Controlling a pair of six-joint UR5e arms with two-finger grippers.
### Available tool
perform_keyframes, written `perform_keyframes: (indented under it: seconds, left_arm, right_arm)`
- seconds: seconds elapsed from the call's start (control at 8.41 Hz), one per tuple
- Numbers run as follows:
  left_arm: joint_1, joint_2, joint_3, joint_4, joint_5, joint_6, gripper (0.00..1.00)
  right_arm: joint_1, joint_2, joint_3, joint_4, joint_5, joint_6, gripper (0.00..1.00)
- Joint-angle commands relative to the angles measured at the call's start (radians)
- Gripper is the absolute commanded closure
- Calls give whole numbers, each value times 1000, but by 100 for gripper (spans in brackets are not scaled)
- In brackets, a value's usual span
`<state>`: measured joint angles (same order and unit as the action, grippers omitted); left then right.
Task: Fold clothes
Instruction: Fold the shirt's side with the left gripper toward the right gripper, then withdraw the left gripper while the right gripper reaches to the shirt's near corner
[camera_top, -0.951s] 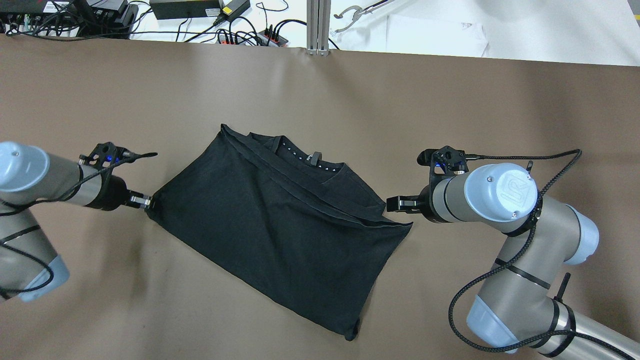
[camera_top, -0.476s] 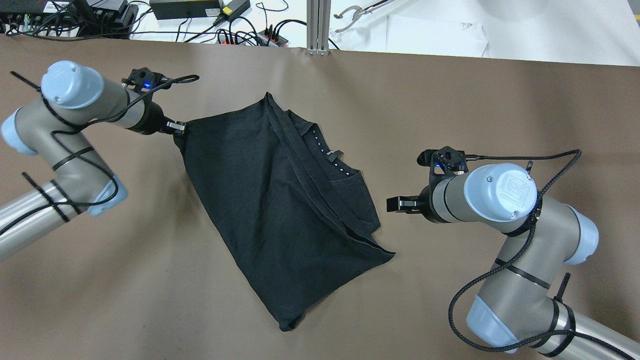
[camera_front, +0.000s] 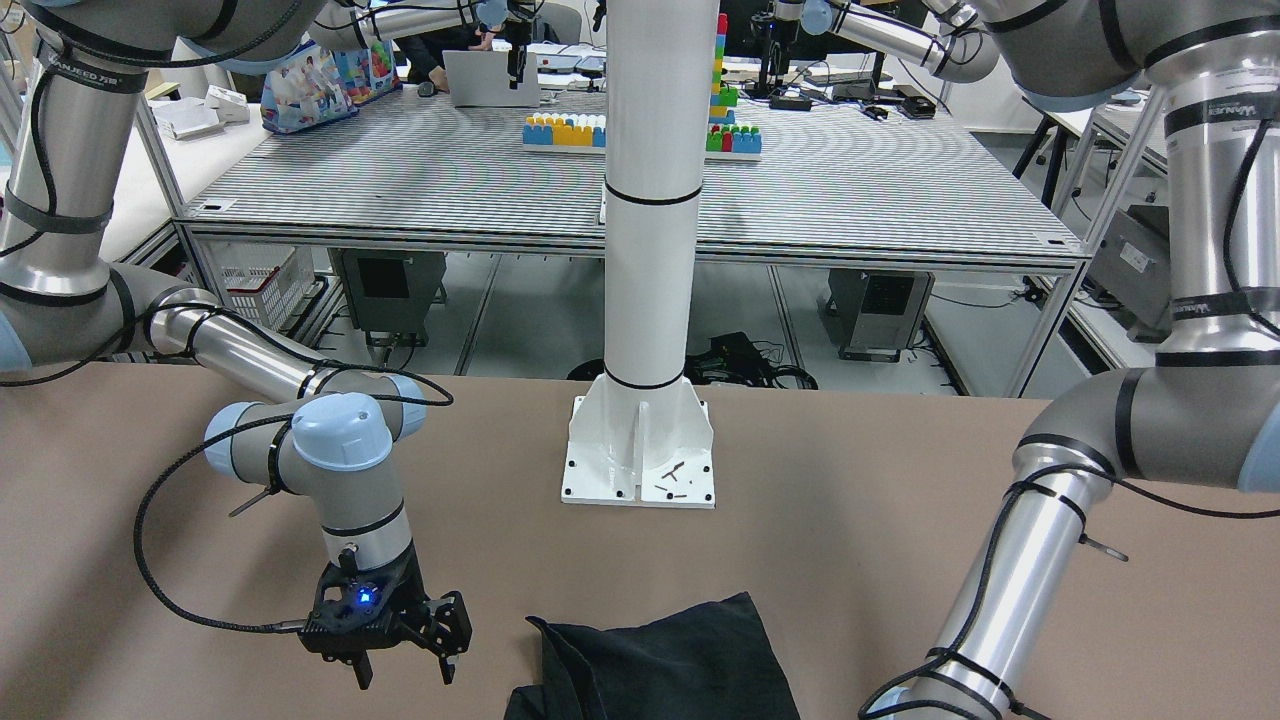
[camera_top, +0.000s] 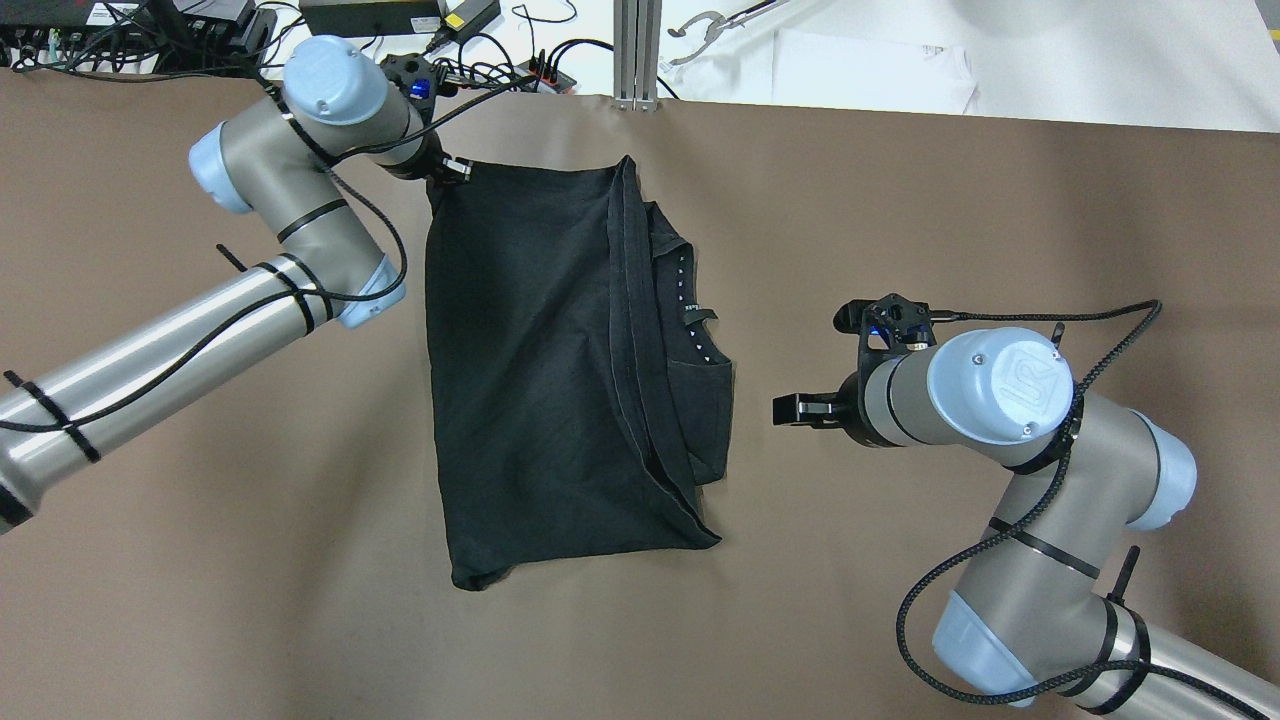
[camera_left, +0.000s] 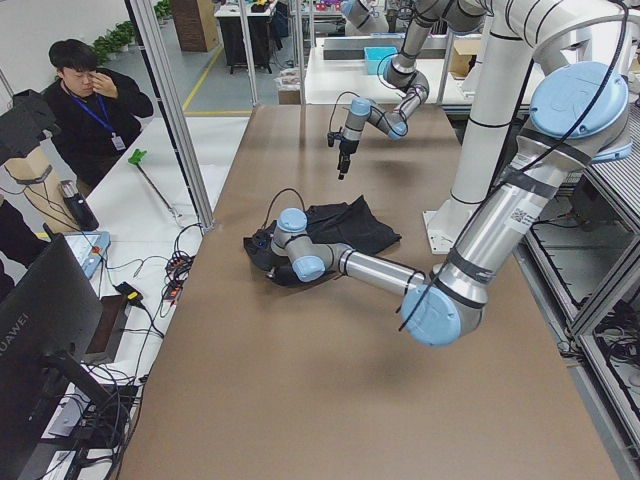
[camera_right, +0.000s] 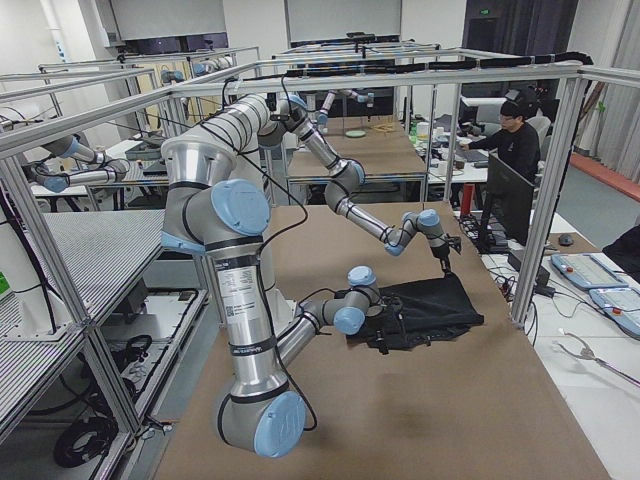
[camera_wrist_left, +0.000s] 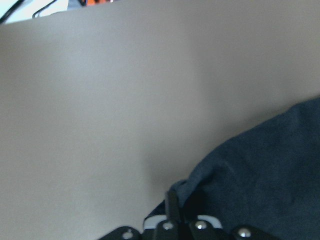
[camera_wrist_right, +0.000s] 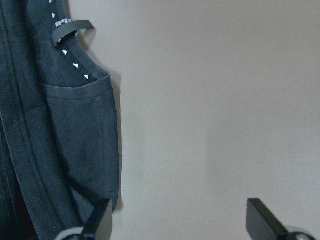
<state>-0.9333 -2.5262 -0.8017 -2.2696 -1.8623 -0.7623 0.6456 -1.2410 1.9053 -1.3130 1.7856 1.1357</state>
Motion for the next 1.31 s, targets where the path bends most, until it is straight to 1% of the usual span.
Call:
perform_keyframes:
  seconds: [0.0, 0.12, 0.24, 0.36, 0.48, 0.59, 0.71, 0.83, 1.07, 1.19]
  left_arm:
    - [-2, -109, 136, -10, 23, 34, 100]
    - [-13, -106, 134, -43, 26, 41, 3]
    - [-60, -106, 131, -50, -39, 55, 0]
    - [-134, -106, 128, -45, -190, 57, 0]
    - [-156, -73, 68, -44, -230, 55, 0]
    - [-150, -6, -7, -44, -230, 55, 0]
    - [-148, 24, -45, -45, -230, 55, 0]
    - [-145, 32, -54, -45, -230, 54, 0]
    - [-144, 41, -67, -45, -225, 55, 0]
    - [-141, 47, -67, -45, -225, 55, 0]
  right_arm:
    - [-6, 5, 0, 0, -3, 1, 6]
    - [-12, 9, -2, 0, -8, 6, 6]
    - [-17, 14, -5, -2, -11, 15, 6]
    - [-18, 24, -9, -2, -11, 21, 6]
    - [-20, 50, -31, 0, -11, 106, 6]
    - [-30, 78, -69, 18, -14, 285, 7]
    - [-75, 86, -89, 91, -61, 443, 8]
    - [-114, 86, -115, 144, -127, 558, 9]
    - [-179, 104, -162, 178, -231, 738, 11]
    - [-202, 118, -198, 189, -276, 769, 12]
